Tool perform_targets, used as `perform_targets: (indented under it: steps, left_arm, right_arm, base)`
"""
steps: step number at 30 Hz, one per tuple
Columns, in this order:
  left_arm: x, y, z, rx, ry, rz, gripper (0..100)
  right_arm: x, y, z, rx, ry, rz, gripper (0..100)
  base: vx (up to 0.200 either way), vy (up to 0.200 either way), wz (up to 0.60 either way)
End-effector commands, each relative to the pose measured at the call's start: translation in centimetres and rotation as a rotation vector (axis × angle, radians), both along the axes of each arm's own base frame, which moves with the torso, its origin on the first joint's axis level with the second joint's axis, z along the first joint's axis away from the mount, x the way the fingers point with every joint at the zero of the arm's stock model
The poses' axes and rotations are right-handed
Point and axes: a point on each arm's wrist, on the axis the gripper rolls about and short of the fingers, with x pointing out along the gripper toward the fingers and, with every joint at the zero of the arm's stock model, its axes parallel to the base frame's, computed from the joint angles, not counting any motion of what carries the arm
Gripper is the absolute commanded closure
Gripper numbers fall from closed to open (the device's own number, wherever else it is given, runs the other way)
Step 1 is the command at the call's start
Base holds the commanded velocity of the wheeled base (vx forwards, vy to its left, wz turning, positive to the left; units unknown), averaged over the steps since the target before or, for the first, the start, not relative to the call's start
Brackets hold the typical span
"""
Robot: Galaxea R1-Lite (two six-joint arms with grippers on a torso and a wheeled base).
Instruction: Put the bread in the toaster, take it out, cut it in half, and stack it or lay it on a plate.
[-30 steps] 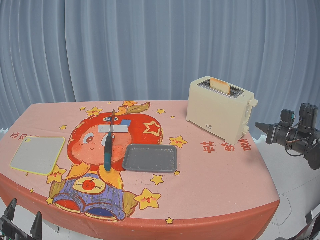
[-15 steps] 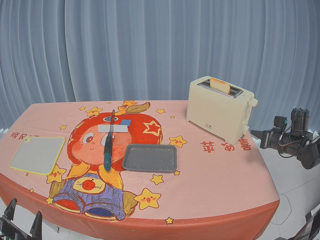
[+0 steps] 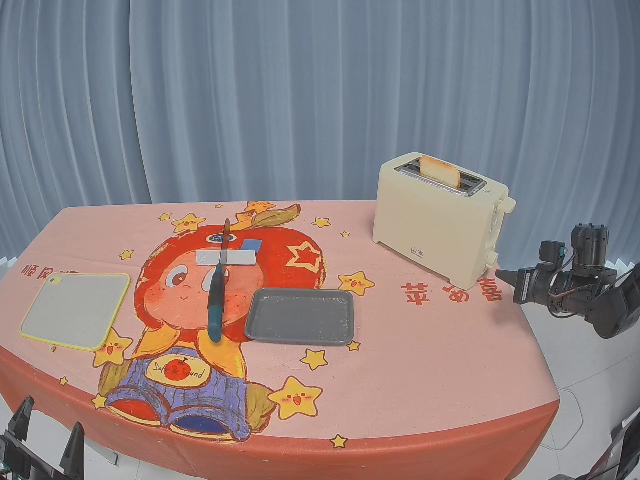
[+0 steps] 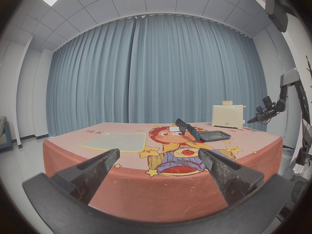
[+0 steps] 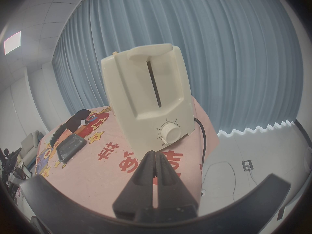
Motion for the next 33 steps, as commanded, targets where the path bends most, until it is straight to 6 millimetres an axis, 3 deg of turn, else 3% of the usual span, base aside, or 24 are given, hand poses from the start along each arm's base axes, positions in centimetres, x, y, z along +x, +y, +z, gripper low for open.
perform_targets:
  steps: [1, 15, 33]
  left_arm:
    - [0.1, 0.0, -0.5, 0.0, 0.02, 0.0, 0]
    - [0.1, 0.0, -0.5, 0.0, 0.018, 0.0, 0]
    - [0.1, 0.0, -0.5, 0.0, 0.017, 0.0, 0]
  right_arm:
    - [0.3, 0.1, -0.6, 0.006, 0.023, -0.001, 100]
    - [1.5, 0.1, -2.1, -0.006, 0.057, -0.018, 100]
    - [2.6, 0.0, -2.3, 0.02, 0.061, -0.047, 100]
  base:
    - [0.0, 0.0, 0.0]
    - [0.0, 0.0, 0.0]
    - [0.0, 0.0, 0.0]
